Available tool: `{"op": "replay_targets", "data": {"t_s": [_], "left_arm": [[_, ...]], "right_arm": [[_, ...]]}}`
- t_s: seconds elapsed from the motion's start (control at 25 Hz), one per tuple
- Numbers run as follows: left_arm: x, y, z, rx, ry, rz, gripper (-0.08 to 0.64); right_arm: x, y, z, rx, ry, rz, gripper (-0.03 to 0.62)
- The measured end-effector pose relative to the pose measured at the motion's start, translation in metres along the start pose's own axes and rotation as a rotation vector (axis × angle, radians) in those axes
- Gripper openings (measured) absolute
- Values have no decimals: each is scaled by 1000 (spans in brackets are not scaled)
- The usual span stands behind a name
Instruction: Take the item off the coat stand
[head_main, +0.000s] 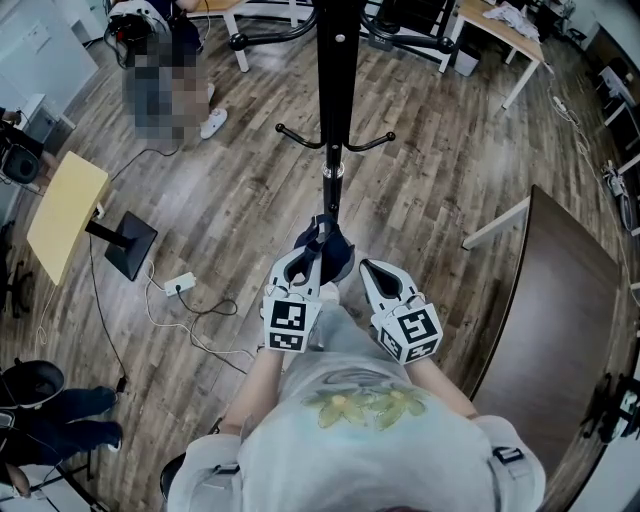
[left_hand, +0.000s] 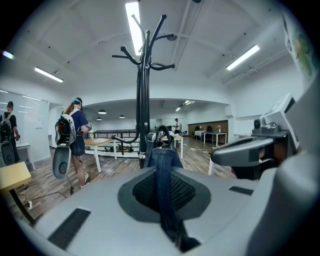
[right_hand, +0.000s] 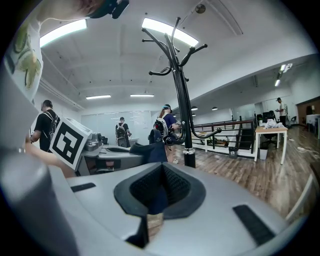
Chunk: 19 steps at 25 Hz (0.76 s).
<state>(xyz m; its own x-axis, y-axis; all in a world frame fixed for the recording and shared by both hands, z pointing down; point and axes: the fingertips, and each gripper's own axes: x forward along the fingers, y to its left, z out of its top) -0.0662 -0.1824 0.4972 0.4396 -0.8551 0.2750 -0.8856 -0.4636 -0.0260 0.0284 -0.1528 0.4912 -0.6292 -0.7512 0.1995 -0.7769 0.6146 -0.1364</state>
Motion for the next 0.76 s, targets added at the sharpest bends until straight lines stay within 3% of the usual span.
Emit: {"op": "replay_targets", "data": {"t_s": [0.76], "left_arm": [[2,-4,-7,-19,17,-13,23]], "right_arm": [[4,1,-1,-3,9,10,6]]}}
